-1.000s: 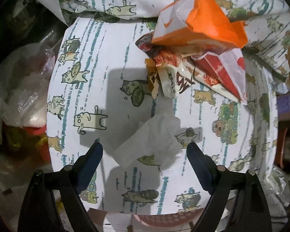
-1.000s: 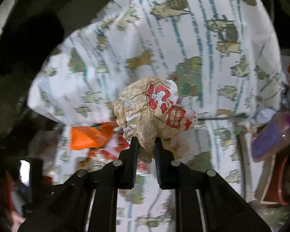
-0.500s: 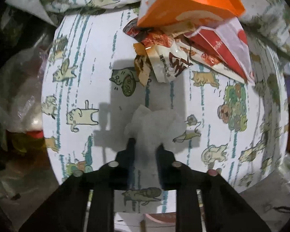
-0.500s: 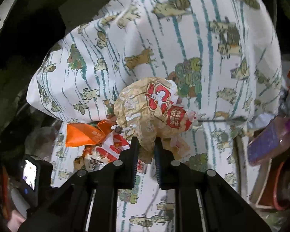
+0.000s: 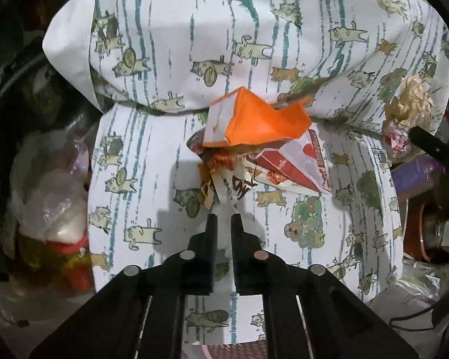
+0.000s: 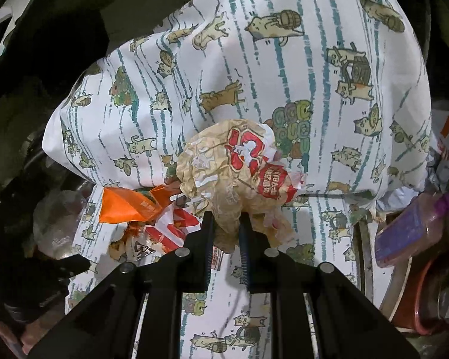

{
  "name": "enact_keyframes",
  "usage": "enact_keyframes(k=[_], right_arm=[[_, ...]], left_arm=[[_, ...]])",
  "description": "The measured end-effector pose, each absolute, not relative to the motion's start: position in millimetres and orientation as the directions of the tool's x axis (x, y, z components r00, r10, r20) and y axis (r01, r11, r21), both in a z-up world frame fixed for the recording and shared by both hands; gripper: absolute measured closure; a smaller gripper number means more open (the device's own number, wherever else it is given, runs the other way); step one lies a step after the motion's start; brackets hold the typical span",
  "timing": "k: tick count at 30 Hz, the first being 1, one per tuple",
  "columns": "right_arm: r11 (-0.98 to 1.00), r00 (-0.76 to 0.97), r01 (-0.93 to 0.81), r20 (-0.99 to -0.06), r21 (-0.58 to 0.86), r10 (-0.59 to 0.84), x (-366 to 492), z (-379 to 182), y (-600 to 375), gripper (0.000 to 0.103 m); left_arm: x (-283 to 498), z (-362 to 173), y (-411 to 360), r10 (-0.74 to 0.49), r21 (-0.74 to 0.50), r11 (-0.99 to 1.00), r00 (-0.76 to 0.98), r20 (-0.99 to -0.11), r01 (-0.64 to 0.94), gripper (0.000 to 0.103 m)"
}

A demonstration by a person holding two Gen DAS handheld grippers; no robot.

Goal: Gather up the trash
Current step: 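Close the left gripper on the white tissue while the right holds the wrapper, then lift the tissue with the left gripper while the right lifts the wrapper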

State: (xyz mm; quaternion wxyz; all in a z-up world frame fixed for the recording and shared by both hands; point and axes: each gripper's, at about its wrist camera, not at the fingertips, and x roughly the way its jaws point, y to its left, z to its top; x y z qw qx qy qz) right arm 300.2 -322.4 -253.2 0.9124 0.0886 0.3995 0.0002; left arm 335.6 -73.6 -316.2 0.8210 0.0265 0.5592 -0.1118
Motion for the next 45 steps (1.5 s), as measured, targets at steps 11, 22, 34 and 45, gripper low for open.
enact_keyframes(k=[11, 22, 34, 45], right_arm=[[0.982, 0.664, 0.062, -0.742, 0.177, 0.092, 307, -257, -312, 0.087], [0.982, 0.661, 0.081, -0.747, 0.173, 0.077, 309, -257, -322, 0.086], [0.980, 0.669, 0.112, -0.742, 0.166, 0.049, 305, -253, -337, 0.086], [0.984, 0.697, 0.088, -0.716, 0.155, 0.051, 297, -244, -329, 0.086]], left_arm=[[347, -392, -65, -0.061, -0.042, 0.989, 0.130, -0.990, 0.144, 0.018], [337, -417, -67, -0.071, -0.059, 0.983, 0.064, -0.995, 0.172, 0.071], [326, -343, -66, -0.088, -0.036, 0.988, 0.353, -0.932, 0.151, 0.089], [313, -249, -53, -0.140, -0.099, 0.990, 0.681, -0.719, 0.099, 0.089]])
